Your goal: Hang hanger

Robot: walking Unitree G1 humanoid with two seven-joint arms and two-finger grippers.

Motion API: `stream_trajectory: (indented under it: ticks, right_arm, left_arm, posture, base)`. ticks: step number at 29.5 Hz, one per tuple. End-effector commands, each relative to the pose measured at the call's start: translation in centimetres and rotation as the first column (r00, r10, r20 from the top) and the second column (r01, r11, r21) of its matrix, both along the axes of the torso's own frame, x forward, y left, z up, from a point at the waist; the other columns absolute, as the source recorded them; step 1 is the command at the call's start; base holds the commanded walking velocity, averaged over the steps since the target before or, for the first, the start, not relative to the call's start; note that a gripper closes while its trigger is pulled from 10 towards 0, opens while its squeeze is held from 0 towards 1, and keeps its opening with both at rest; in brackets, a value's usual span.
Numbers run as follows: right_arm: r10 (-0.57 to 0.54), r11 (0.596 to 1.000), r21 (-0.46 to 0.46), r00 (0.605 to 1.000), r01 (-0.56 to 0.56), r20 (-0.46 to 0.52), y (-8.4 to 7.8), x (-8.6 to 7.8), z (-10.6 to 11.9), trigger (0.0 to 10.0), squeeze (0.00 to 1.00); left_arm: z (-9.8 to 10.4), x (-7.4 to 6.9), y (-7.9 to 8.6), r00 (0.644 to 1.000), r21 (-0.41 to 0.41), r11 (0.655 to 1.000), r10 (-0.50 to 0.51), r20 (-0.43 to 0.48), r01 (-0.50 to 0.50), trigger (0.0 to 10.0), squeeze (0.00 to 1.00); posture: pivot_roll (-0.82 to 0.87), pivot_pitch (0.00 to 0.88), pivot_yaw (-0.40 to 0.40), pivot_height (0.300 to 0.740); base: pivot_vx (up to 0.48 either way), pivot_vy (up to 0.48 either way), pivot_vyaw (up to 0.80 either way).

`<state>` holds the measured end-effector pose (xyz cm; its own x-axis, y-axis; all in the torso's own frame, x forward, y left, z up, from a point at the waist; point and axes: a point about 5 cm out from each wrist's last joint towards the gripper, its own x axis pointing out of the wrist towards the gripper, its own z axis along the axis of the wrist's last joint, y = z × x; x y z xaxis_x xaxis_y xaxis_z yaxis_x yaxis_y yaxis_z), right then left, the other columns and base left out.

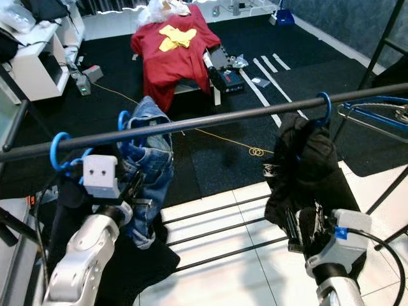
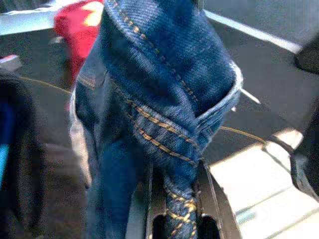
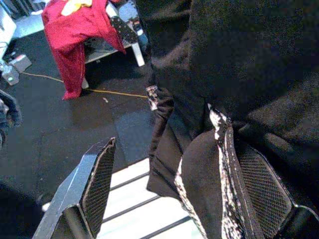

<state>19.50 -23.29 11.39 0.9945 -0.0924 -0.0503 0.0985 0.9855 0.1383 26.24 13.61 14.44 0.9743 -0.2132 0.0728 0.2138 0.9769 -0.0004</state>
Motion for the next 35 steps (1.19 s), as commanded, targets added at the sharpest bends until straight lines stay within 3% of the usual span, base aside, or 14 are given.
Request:
stream_trajectory:
  ticks: [1,2,5,6,8,10,12,13,14,15,18,24,29,35]
  right_arm:
    - [0.001,1.0,0.021,1.0,0.0,-0.016,0.0,-0.1,-0.5,10.0,0.0]
    - [0.001,1.0,0.021,1.0,0.0,-0.016,0.0,-0.1,-0.5,10.0,0.0]
    - [-0.003,1.0,0.023,1.0,0.003,-0.016,0.0,-0.1,-0.5,10.0,0.0]
    - [-0.003,1.0,0.023,1.0,0.003,-0.016,0.0,-0.1,-0.5,10.0,0.0]
    - [-0.006,1.0,0.026,1.0,0.006,-0.016,-0.1,-0.1,-0.4,10.0,0.0]
    - [-0.006,1.0,0.03,1.0,0.007,-0.016,-0.1,-0.1,-0.4,10.0,0.0]
    - [-0.005,0.999,0.034,1.0,0.005,-0.016,-0.1,-0.1,-0.4,10.0,0.0]
    - [-0.004,0.999,0.036,1.0,0.005,-0.017,-0.1,0.0,-0.4,10.0,0.0]
    - [-0.004,0.999,0.036,1.0,0.005,-0.017,-0.1,0.0,-0.4,10.0,0.0]
    - [-0.004,0.999,0.037,1.0,0.005,-0.017,-0.2,-0.1,-0.5,10.0,0.0]
    - [-0.004,0.999,0.038,1.0,0.005,-0.018,-0.2,-0.1,-0.5,10.0,0.0]
    - [-0.005,0.999,0.042,1.0,0.006,-0.02,-0.1,-0.2,-0.4,10.0,0.0]
    - [-0.008,0.999,0.047,1.0,0.009,-0.021,-0.1,-0.2,-0.4,10.0,0.0]
    - [-0.01,0.999,0.051,1.0,0.011,-0.021,-0.1,-0.2,-0.4,10.0,0.0]
  left_arm:
    - [0.9,-1.4,-2.7,0.966,0.095,0.967,-0.246,0.08,0.238,10.0,0.0]
    - [0.9,-1.4,-2.7,0.966,0.095,0.967,-0.246,0.08,0.238,10.0,0.0]
    - [-1.1,-3.2,-4.2,0.891,0.238,0.865,-0.454,-0.003,0.441,10.0,0.0]
    - [-1.1,-3.2,-4.2,0.891,0.238,0.865,-0.454,-0.003,0.441,10.0,0.0]
    - [-1.8,-4.1,-4.0,0.825,0.296,0.78,-0.562,-0.055,0.551,10.0,0.0]
    - [-1.4,-4.3,-3.4,0.8,0.308,0.752,-0.599,-0.049,0.582,10.0,0.0]
    - [-0.5,-4.1,-3.0,0.802,0.284,0.767,-0.598,-0.011,0.575,10.0,0.0]
    - [0.3,-3.6,-2.7,0.823,0.247,0.802,-0.567,0.026,0.544,10.0,0.0]
    - [0.3,-3.6,-2.7,0.823,0.247,0.802,-0.567,0.026,0.544,10.0,0.0]
    - [1.7,-2.4,-2.3,0.876,0.155,0.876,-0.473,0.092,0.457,10.0,0.0]
    - [2.5,-1.4,-2.0,0.921,0.075,0.93,-0.367,0.133,0.359,10.0,0.0]
    - [2.5,-0.6,-1.7,0.957,-0.018,0.965,-0.256,0.136,0.26,10.0,0.0]
    - [-0.3,-0.7,-0.8,0.983,0.125,0.976,-0.177,-0.042,0.181,10.0,0.0]
    - [-1.2,-0.4,0.1,0.991,0.123,0.988,-0.08,-0.107,0.093,10.0,0.0]
  posture:
    - [-0.03,0.098,0.051,0.74]
    - [-0.03,0.098,0.051,0.74]
    - [-0.03,0.097,0.052,0.74]
    - [-0.03,0.097,0.052,0.74]
    - [-0.03,0.097,0.05,0.74]
    - [-0.03,0.097,0.047,0.74]
    - [-0.03,0.097,0.047,0.74]
    - [-0.03,0.098,0.047,0.74]
    - [-0.03,0.098,0.047,0.74]
    - [-0.03,0.099,0.047,0.74]
    - [-0.03,0.099,0.048,0.74]
    - [-0.03,0.104,0.052,0.74]
    - [-0.03,0.108,0.058,0.74]
    - [-0.03,0.11,0.06,0.74]
  base:
    - [0.0,0.0,0.0]
    - [0.0,0.0,0.0]
    - [0.0,0.0,0.0]
    - [0.0,0.0,0.0]
    - [0.0,0.0,0.0]
    - [0.0,0.0,0.0]
    - [0.0,0.0,0.0]
    - [0.0,0.0,0.0]
    - [0.0,0.0,0.0]
    - [0.0,0.0,0.0]
    - [0.0,0.0,0.0]
    - [0.0,0.0,0.0]
    - [0.0,0.0,0.0]
    - [0.0,0.0,0.0]
